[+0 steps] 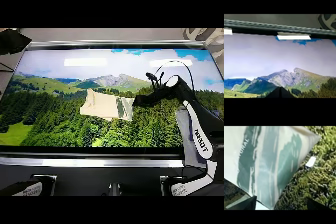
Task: Fold the shirts.
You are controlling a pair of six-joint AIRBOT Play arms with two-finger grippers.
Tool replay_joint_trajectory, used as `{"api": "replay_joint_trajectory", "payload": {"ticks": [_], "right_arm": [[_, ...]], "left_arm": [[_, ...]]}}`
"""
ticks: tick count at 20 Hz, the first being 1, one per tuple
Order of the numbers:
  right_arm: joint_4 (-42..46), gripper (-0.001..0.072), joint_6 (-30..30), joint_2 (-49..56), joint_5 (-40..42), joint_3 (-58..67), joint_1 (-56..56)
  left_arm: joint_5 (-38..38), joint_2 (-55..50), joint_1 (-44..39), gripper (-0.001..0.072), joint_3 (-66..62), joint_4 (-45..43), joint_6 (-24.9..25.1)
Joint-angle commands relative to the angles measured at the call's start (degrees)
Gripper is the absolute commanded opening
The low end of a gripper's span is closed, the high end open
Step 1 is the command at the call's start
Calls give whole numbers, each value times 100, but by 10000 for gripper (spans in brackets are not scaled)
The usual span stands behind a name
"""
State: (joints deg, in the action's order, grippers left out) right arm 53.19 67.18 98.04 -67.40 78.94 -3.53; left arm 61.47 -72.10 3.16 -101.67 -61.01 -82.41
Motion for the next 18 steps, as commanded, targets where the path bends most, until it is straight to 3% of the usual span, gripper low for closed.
{"api": "replay_joint_trajectory", "payload": {"ticks": [1,4,7,8,9,12,15,18], "right_arm": [[-529,649,-177,251,330,-369,-87],[-1158,604,-380,487,857,-367,-293],[-1460,406,-382,579,896,-367,-348],[-1550,247,-411,577,815,-365,-345],[-1694,17,-498,575,686,-352,-317],[-2317,22,-1585,407,44,-66,26],[-2302,23,-1528,-98,-610,555,866],[-2037,22,-984,-750,-949,916,1993]], "left_arm": [[31,2,-9,25,0,-11,9],[31,2,-15,24,0,-11,7],[28,-2,-15,25,0,-11,-11],[28,-9,-15,24,0,-11,-13],[31,-17,-15,25,0,-11,-15],[33,-61,-15,25,0,-9,-17],[74,-96,-15,25,0,-9,-59],[74,-131,-15,25,0,-9,-57]]}}
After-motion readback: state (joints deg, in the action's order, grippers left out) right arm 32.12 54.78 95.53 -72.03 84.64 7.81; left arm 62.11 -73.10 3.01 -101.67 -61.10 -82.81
